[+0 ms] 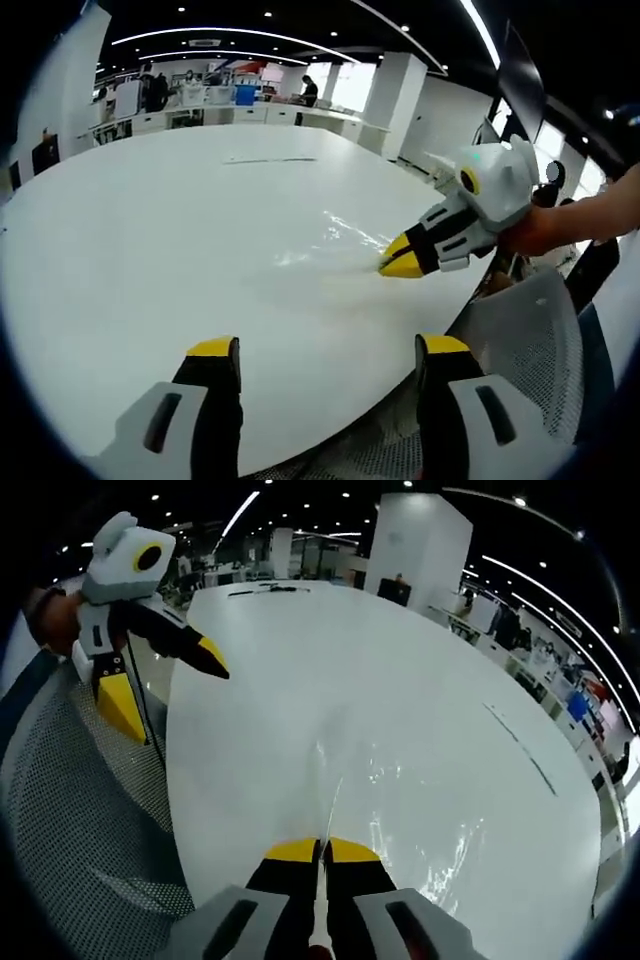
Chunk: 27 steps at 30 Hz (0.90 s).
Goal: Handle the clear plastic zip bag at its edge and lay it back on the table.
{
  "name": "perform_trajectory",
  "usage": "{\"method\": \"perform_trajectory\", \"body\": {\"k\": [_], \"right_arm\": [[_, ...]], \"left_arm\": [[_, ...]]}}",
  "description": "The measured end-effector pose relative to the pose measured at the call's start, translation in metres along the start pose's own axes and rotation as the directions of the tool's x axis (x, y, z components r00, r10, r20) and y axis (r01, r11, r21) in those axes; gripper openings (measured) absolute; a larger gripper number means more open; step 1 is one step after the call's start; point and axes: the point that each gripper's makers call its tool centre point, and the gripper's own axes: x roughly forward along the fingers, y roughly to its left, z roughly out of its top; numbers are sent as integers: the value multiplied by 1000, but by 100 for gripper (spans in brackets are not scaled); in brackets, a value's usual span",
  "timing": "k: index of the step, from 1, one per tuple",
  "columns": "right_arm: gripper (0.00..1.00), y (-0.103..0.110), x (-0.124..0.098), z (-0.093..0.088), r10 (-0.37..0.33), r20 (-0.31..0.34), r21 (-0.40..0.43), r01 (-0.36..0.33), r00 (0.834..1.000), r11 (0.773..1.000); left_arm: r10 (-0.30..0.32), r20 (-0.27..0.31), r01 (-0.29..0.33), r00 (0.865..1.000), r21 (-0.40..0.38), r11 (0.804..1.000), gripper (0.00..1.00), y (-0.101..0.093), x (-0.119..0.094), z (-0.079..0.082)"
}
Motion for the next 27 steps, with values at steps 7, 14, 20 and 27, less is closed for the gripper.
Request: {"method": "perform_trajectory", "body": {"k": [7, 14, 20, 27], "right_arm": [[0, 5, -6, 2, 15, 4, -23, -15, 1000, 1000], [0, 6, -13, 5, 29, 2, -56, -29, 1000, 998], [0, 10, -12, 6, 54, 10, -74, -53, 998, 996], [0, 17, -22, 12, 65, 9, -83, -64, 998, 994]], "left_arm": [[9, 1, -9, 1000, 4, 1000, 69, 2, 1, 1], [30, 1, -30, 1000, 35, 999, 69, 6, 3, 7], [51, 3, -51, 999, 89, 995, 69, 17, 6, 13], [61, -2, -60, 998, 123, 991, 66, 31, 13, 11]]}}
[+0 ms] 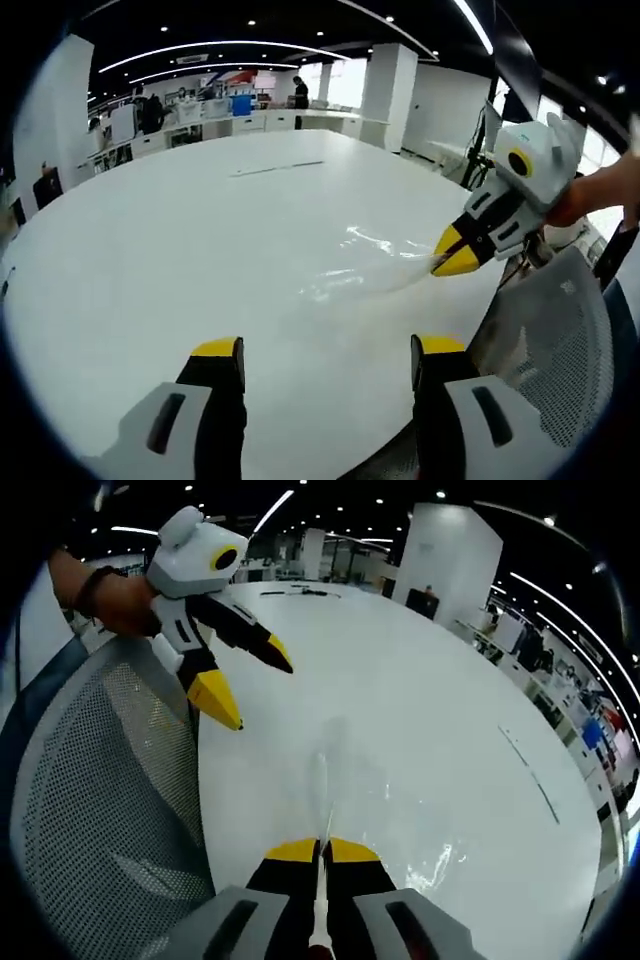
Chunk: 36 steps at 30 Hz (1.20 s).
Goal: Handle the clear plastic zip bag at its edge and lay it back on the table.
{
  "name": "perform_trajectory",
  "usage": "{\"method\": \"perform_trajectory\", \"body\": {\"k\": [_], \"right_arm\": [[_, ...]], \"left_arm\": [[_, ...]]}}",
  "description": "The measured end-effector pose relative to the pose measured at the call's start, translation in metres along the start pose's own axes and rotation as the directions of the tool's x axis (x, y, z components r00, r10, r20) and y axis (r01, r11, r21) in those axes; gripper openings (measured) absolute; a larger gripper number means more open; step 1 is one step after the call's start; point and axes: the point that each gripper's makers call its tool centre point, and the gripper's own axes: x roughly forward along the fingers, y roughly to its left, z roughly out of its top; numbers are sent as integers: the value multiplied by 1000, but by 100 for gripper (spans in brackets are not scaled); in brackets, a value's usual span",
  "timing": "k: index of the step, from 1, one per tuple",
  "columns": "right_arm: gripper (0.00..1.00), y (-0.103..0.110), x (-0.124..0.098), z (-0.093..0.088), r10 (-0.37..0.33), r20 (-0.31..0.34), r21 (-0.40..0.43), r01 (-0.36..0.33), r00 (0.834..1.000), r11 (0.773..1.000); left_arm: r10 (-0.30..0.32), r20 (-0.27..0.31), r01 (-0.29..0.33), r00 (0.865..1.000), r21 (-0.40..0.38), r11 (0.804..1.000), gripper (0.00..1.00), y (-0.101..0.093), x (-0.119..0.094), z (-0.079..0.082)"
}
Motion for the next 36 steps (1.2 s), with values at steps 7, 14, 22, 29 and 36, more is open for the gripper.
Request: {"method": "perform_trajectory", "body": {"k": [7, 14, 22, 29, 36], "right_arm": [[0, 10, -11, 11, 15, 4, -13, -15, 1000, 1000], [0, 22, -16, 18, 54, -4, -59, -54, 999, 997], [0, 21, -20, 22, 62, 5, -68, -62, 998, 996], [0, 27, -23, 27, 73, 9, -88, -72, 997, 993], [0, 30, -23, 27, 85, 3, -114, -84, 996, 990]], "left_arm": [[16, -25, -13, 1000, 112, 994, 65, 8, 7, -3], [36, -38, -27, 999, 228, 973, 62, 16, 12, -5], [44, -50, -24, 998, 345, 938, 53, 9, 11, -6], [64, -43, -44, 997, 368, 929, 48, 14, 14, -4], [96, -47, -66, 994, 440, 895, 36, 21, 18, -4]]}}
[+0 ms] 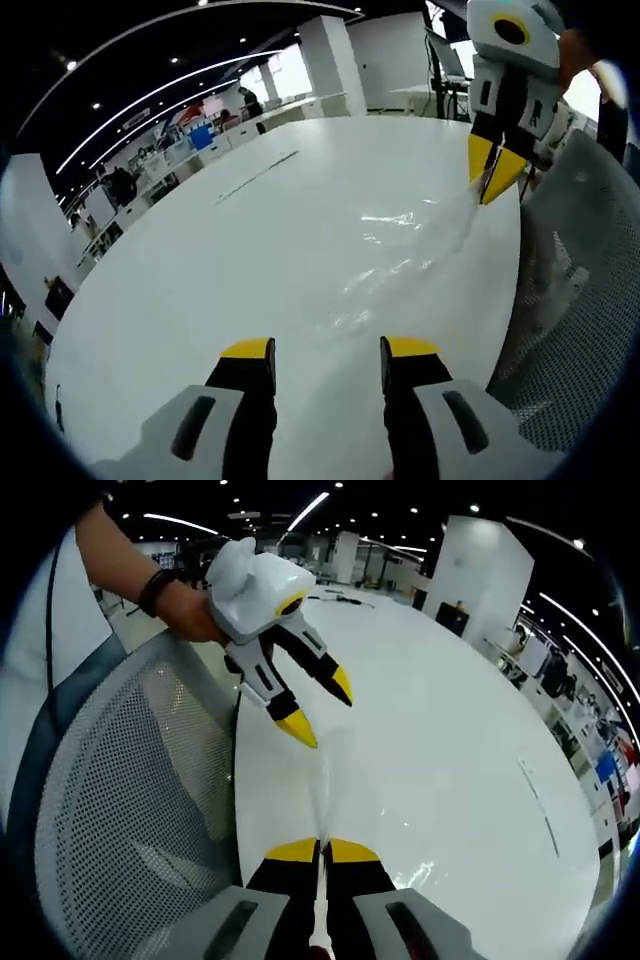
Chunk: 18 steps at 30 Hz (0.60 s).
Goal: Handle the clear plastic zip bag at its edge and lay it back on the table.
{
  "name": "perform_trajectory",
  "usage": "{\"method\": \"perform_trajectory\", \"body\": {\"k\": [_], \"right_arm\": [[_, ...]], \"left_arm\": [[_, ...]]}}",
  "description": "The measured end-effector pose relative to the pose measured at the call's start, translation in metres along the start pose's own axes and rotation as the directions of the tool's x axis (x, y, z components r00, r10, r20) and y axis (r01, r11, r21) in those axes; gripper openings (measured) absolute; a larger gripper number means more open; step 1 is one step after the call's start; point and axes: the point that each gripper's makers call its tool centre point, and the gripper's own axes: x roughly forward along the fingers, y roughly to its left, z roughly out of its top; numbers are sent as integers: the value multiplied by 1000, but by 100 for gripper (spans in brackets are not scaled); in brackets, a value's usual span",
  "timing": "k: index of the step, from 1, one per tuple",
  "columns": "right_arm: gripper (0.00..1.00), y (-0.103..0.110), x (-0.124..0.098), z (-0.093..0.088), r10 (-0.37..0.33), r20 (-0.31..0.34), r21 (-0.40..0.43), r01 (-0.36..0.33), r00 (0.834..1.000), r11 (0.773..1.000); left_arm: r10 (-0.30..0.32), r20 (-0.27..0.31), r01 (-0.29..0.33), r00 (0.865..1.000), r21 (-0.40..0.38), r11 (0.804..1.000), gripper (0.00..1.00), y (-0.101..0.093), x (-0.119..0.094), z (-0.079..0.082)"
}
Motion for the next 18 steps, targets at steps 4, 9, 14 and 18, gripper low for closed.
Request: {"method": "perform_trajectory", "body": {"k": [4, 9, 14, 18], "right_arm": [[0, 2, 0, 1, 5, -3, -3, -5, 1000, 1000], [0, 3, -2, 3, 4, -2, -1, -4, 1000, 1000], [0, 0, 0, -1, 4, -2, -3, -4, 1000, 1000], [0, -2, 1, -3, 4, -3, -3, -4, 1000, 1000]], "left_arm": [[2, 16, -2, 1000, 17, 1000, 28, -1, -1, 4], [0, 27, -2, 1000, 77, 997, 17, -5, -2, 8], [-1, 26, -3, 1000, 143, 990, 6, -3, 4, 4], [-5, 30, 0, 1000, 150, 989, 3, -3, 5, 4]]}}
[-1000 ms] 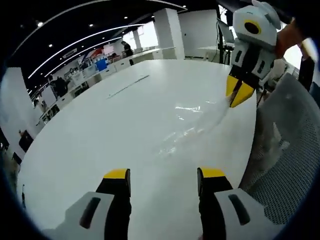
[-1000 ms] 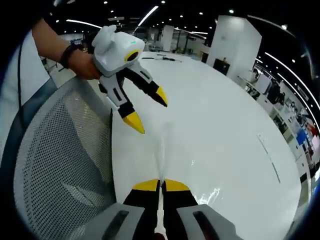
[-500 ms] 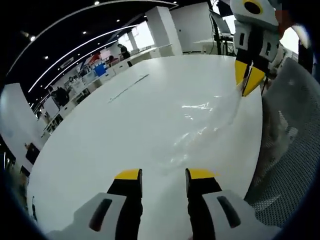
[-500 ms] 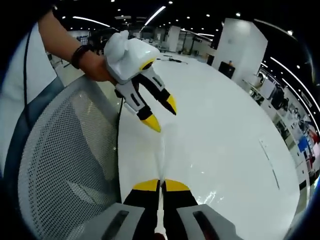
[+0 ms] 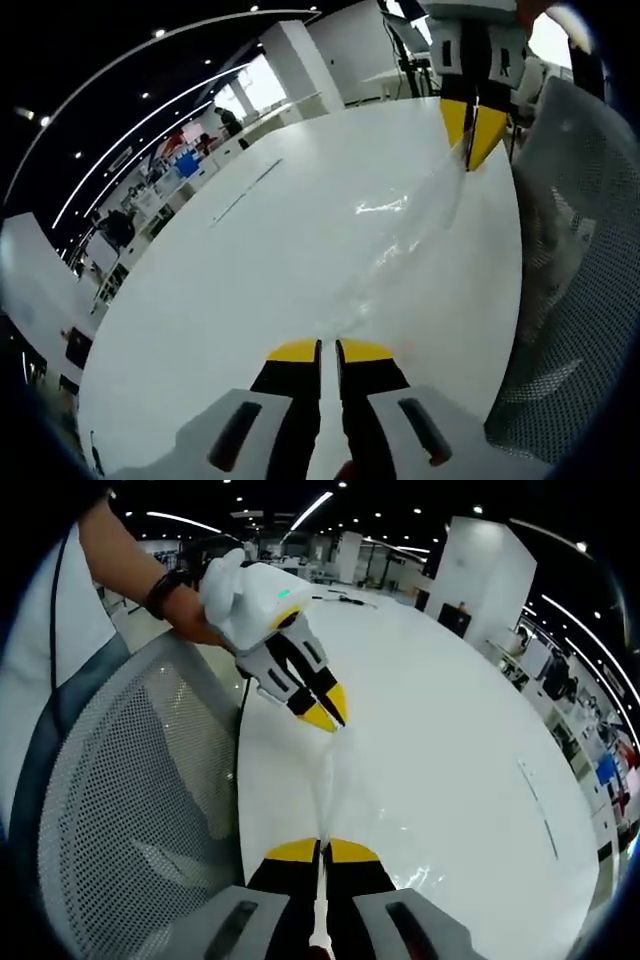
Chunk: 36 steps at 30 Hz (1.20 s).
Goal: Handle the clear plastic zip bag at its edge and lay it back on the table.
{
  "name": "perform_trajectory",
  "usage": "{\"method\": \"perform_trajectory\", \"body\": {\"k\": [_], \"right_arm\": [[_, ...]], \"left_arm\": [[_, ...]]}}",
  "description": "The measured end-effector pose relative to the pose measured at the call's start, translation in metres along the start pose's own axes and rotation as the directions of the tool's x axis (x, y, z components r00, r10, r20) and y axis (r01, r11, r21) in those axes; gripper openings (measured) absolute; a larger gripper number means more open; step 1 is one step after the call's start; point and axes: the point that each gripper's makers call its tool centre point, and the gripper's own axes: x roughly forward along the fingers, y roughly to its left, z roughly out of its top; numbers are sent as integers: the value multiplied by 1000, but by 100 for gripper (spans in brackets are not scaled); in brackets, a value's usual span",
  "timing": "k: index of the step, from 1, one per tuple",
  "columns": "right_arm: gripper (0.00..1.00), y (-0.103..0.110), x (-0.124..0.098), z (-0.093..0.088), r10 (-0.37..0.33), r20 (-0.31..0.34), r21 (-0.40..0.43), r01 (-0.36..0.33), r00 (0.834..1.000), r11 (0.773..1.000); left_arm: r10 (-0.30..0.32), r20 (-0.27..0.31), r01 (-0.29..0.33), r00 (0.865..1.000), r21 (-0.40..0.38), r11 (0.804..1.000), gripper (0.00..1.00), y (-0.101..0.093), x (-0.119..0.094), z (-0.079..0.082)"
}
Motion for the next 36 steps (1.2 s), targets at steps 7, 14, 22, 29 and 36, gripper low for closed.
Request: {"method": "perform_trajectory", "body": {"k": [7, 14, 22, 29, 36], "right_arm": [[0, 2, -1, -1, 16, -3, 0, -16, 1000, 1000], [0, -2, -3, 3, 26, 22, 41, -27, 999, 999], [0, 3, -5, 6, 50, 24, 44, -51, 998, 998], [0, 1, -5, 2, 36, 19, 46, -37, 999, 998], [0, -9, 0, -7, -14, -6, 32, 15, 1000, 999]], "left_arm": [[-2, -5, 2, 1000, 27, 1000, 15, 0, 2, -2], [-7, -6, 8, 1000, 99, 995, 14, -5, 2, 4], [-12, -39, 22, 999, 257, 966, 5, -12, 2, 6], [-24, -27, 30, 999, 227, 973, 0, -13, 1, 6], [-7, -23, 11, 1000, 203, 979, 0, -9, -8, 10]]}}
